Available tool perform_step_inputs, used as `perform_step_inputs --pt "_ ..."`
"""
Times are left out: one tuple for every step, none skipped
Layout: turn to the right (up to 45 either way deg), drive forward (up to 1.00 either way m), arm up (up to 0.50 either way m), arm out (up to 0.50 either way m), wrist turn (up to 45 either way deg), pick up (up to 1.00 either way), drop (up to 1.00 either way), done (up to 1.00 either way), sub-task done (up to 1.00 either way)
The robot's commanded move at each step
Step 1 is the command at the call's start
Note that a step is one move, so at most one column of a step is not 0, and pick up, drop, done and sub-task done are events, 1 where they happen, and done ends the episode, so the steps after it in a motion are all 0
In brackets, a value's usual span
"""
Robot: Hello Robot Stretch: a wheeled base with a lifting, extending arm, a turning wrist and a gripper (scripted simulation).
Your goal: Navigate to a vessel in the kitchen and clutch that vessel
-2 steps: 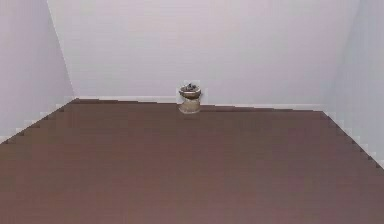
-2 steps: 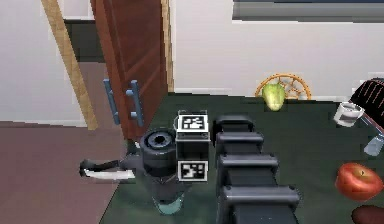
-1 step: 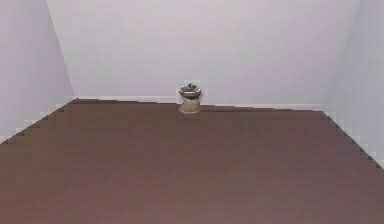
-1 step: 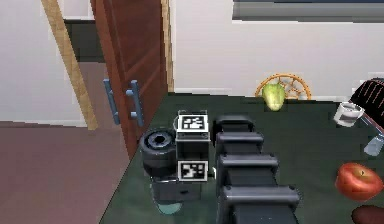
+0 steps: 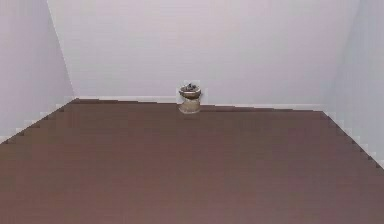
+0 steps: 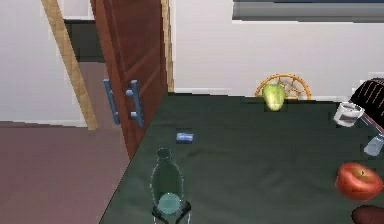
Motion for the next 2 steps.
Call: perform_step_inputs --pt "0.0 0.0 0.0 0.0 0.0 1.0 0.0 0.0 0.0" --pt "0.0 0.0 0.1 0.0 0.0 0.0 0.0 0.0 0.0"
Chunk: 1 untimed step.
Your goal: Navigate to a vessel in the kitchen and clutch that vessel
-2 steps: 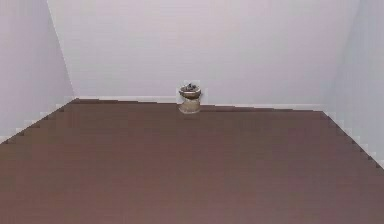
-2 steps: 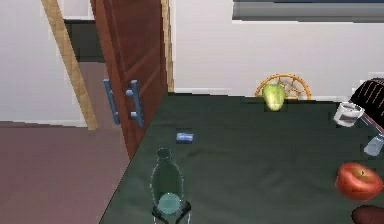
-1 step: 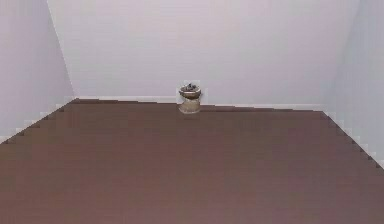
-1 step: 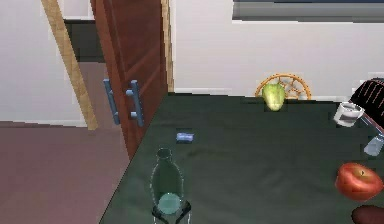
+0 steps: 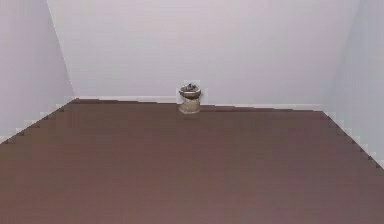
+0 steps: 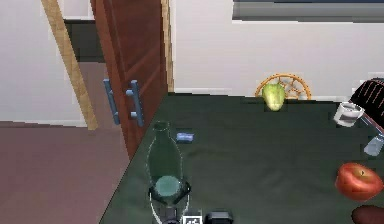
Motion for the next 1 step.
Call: perform_step_inputs --pt "0.0 0.0 0.0 0.0 0.0 0.0 0.0 1.0 0.0"
